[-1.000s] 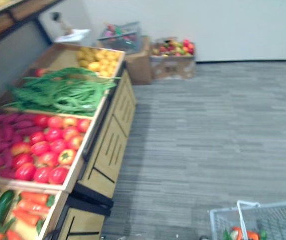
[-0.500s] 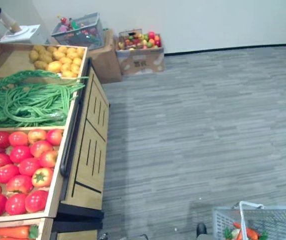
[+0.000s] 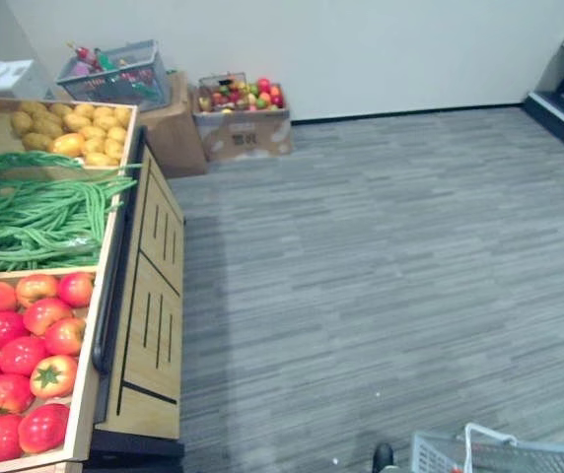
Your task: Pick vegetable in the basket
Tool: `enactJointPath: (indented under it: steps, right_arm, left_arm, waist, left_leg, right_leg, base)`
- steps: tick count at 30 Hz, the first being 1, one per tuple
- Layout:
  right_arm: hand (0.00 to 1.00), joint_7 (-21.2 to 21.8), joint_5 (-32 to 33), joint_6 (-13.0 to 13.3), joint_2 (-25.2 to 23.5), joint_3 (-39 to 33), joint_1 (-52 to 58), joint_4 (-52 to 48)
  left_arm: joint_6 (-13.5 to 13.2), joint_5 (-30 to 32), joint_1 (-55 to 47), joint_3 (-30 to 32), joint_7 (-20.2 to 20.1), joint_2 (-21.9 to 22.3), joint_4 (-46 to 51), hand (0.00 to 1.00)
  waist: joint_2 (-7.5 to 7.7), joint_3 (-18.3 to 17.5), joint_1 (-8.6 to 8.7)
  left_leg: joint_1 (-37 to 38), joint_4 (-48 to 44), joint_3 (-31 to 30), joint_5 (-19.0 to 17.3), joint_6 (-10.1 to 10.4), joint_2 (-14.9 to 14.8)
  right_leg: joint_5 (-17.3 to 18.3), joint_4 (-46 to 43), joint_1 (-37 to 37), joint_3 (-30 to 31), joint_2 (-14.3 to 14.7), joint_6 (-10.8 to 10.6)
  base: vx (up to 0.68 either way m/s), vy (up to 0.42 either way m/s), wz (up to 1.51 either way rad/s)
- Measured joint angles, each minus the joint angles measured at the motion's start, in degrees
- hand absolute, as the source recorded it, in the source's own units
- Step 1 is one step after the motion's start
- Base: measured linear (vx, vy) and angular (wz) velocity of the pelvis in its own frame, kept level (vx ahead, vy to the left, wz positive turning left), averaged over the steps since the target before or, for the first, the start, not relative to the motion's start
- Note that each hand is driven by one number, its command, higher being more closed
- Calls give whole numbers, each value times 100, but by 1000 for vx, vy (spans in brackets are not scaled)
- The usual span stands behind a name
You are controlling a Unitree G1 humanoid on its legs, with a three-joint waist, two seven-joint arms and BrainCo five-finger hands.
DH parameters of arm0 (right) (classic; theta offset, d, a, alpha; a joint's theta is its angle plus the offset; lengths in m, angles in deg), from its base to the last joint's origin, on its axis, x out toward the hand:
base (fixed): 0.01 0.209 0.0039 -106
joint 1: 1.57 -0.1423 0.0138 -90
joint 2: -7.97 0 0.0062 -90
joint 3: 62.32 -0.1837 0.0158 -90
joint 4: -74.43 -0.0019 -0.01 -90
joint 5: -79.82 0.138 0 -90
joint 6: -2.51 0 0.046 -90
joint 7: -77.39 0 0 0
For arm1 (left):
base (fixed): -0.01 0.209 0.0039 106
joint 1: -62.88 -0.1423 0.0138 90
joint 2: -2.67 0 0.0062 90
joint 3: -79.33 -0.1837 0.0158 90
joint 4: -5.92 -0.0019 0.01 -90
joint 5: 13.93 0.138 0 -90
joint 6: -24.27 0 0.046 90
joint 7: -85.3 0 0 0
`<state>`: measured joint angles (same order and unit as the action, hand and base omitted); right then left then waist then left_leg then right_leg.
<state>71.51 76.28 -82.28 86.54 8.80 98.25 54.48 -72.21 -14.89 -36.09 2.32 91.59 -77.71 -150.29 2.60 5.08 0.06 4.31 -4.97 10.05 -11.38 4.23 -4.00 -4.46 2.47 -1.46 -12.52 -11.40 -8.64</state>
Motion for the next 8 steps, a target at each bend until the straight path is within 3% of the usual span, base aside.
enactJointPath:
  steps: [8]
  right_arm:
    - [100,26,12,-3,1,-104,-3,251]
  left_arm:
    - [-45,-332,25,-22,-82,1,-217,0]
  waist:
    - [-50,-120,-5]
  left_leg:
    - [202,109,-140,4,23,-88]
  right_leg:
    - [-59,336,367,-138,132,51]
  base:
    - [44,-33,5]
